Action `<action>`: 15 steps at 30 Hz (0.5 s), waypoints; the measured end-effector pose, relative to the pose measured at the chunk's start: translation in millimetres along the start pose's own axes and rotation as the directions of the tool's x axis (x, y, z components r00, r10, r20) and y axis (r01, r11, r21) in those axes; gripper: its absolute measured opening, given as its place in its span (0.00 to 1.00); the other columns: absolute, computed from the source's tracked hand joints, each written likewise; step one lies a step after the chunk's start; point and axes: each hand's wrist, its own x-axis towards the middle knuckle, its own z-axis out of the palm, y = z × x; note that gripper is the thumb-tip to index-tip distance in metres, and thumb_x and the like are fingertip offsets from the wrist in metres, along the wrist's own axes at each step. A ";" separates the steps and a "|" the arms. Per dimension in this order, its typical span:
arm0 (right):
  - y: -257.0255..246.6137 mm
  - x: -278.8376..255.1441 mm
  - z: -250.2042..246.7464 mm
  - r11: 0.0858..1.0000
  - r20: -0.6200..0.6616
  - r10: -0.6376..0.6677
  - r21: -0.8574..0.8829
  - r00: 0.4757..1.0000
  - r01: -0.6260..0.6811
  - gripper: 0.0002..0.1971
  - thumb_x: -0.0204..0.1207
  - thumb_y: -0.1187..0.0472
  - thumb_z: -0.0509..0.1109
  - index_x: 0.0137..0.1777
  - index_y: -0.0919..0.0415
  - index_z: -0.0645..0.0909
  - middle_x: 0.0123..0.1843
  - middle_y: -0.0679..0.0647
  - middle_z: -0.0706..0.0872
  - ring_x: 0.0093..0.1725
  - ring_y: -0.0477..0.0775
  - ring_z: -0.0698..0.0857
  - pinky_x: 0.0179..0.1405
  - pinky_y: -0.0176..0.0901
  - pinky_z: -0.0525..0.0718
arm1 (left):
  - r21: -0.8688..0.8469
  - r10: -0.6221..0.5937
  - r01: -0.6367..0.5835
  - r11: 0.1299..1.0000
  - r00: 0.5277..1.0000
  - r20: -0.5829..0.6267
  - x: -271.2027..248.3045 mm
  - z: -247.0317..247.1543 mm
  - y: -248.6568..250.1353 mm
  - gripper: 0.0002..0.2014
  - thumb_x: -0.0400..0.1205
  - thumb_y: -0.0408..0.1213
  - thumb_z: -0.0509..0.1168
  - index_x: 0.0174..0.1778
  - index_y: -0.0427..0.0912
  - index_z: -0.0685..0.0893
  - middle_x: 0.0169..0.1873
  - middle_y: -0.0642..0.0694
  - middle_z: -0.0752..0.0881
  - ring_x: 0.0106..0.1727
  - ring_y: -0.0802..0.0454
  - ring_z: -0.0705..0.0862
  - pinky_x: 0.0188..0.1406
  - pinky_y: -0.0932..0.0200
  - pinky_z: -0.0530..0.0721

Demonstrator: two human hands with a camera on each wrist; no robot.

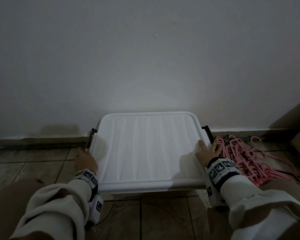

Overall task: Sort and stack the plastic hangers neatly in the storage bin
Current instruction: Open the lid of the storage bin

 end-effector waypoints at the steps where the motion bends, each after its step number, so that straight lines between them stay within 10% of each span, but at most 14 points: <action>1: -0.3 -0.4 -0.4 1.000 0.009 0.011 0.012 1.000 -0.012 0.30 0.83 0.49 0.54 0.81 0.45 0.45 0.80 0.66 0.28 0.80 0.73 0.33 0.79 0.70 0.47 | 0.003 -0.035 0.035 0.999 0.999 -0.010 -0.1 0.2 1.2 0.21 0.87 0.34 0.50 0.73 0.24 0.64 0.69 0.23 0.70 0.67 0.26 0.73 0.64 0.38 0.70; 4: 0.4 -2.1 -0.2 0.999 -0.023 0.031 0.019 0.999 -0.030 0.35 0.83 0.47 0.56 0.82 0.50 0.40 0.82 0.66 0.32 0.80 0.72 0.36 0.80 0.66 0.47 | 0.016 -0.155 0.155 0.988 0.988 0.002 -0.7 -1.2 1.0 0.26 0.85 0.30 0.51 0.78 0.26 0.54 0.75 0.24 0.61 0.71 0.27 0.69 0.67 0.38 0.69; 10: 1.3 -7.3 0.8 0.999 -0.063 0.028 0.031 0.998 -0.027 0.38 0.82 0.47 0.58 0.82 0.58 0.40 0.82 0.65 0.37 0.81 0.70 0.40 0.81 0.62 0.49 | 0.152 0.201 -0.223 0.963 0.969 0.146 -21.3 -1.5 -0.7 0.21 0.86 0.39 0.54 0.72 0.32 0.65 0.64 0.29 0.73 0.62 0.32 0.76 0.57 0.42 0.75; 15: 2.3 -9.1 2.6 1.000 -0.030 0.020 -0.022 0.999 -0.020 0.38 0.83 0.46 0.54 0.82 0.60 0.37 0.83 0.61 0.38 0.82 0.65 0.40 0.82 0.58 0.48 | 0.216 0.213 -0.257 0.942 0.955 0.208 -23.3 -8.7 -5.7 0.19 0.87 0.38 0.49 0.73 0.35 0.63 0.62 0.30 0.75 0.59 0.32 0.78 0.57 0.42 0.76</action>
